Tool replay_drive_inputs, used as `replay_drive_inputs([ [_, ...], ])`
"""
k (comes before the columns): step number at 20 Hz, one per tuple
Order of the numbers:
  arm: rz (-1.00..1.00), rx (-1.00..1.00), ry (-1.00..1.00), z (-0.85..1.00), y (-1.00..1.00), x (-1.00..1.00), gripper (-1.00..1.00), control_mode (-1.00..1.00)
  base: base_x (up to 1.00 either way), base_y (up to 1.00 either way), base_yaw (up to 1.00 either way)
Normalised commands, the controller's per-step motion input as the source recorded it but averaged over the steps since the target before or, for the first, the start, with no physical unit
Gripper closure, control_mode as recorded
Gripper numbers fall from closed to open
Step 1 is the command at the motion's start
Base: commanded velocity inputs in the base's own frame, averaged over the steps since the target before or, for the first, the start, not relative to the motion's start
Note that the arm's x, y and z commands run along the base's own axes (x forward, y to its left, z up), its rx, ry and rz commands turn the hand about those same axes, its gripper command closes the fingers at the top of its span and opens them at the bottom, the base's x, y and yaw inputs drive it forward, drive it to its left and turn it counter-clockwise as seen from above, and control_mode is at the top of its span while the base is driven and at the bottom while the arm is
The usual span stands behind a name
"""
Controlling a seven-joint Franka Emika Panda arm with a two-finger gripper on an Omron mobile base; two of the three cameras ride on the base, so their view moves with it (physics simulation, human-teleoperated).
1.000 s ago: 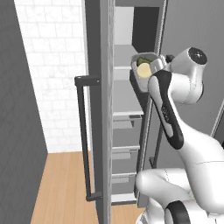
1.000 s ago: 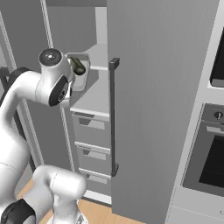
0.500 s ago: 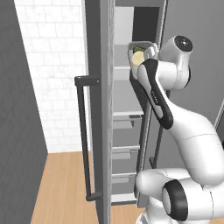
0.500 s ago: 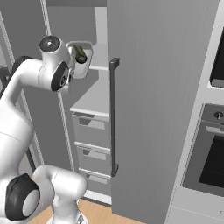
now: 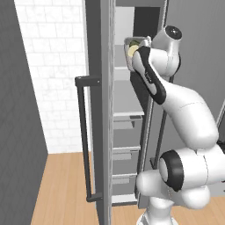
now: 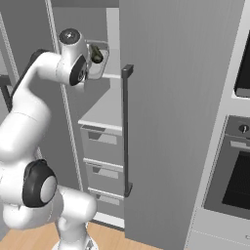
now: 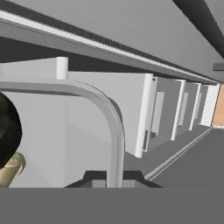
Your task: Take the meat container that has the shrimp and place it on the second highest rack of the freezer. Then take the vegetable container that has the mushroom and cucumber and place it on the highest rack of the freezer.
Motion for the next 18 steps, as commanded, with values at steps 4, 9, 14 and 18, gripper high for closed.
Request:
replay_drive_inputs([
  [4, 0.00, 0.00, 0.07, -0.07, 0.00, 0.78, 1.00, -1.00, 0.00, 0.00, 0.00],
  [9, 0.00, 0.00, 0.01, -0.16, 0.00, 0.89, 1.00, -1.00, 0.00, 0.00, 0.00],
  [14, -0.02, 0.00, 0.00, -0.21, 0.00, 0.96, 1.00, -1.00, 0.00, 0.00, 0.00],
  [18, -0.05, 0.00, 0.00, -0.17, 0.01, 0.91, -1.00, -1.00, 0.00, 0.00, 0.00],
])
